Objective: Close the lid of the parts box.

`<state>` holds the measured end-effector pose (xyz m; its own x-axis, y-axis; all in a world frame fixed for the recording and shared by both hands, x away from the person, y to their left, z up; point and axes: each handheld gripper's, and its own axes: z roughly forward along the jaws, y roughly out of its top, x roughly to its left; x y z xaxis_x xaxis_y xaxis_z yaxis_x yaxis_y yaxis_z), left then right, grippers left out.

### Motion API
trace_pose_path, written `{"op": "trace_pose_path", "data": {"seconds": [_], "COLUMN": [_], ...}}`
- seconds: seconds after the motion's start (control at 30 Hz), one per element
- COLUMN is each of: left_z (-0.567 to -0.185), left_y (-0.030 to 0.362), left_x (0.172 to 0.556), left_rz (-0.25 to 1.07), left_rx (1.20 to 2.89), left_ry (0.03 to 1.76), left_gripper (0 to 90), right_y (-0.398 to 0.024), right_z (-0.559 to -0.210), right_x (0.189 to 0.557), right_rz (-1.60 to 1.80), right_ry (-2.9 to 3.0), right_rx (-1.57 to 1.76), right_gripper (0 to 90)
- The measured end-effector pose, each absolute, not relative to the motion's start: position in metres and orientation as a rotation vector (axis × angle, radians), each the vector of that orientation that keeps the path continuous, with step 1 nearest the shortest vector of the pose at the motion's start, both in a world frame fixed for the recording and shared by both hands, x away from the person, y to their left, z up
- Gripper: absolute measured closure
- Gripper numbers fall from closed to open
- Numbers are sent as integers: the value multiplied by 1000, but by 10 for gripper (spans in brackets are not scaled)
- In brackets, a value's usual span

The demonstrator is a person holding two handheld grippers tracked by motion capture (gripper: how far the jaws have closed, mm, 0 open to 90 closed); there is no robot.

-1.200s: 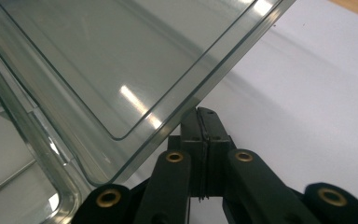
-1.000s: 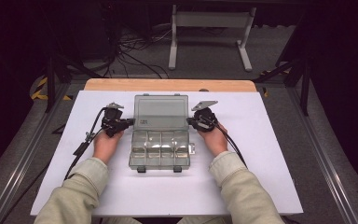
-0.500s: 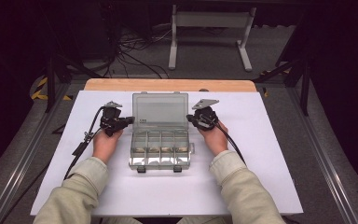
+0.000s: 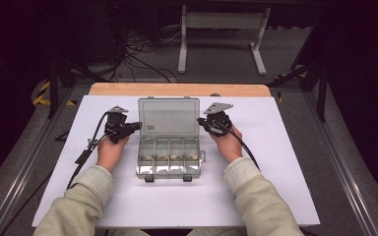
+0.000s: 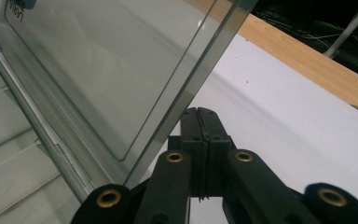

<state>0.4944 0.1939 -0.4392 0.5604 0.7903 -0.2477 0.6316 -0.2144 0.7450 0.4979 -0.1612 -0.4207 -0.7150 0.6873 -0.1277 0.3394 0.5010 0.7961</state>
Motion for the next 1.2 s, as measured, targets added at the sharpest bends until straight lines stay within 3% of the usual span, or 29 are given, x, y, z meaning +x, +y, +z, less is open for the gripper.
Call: {"op": "trace_pose_path", "data": {"seconds": [1.2], "left_z": [-401], "left_y": [193], "left_x": [452], "left_rz": [241], "left_rx": [1950], "left_ry": [960], "left_gripper": [896], "right_y": [-168], "right_z": [-390], "right_x": [444], "right_rz": [1288], "right_ry": [2305], "right_rx": [682], "right_gripper": [900]}}
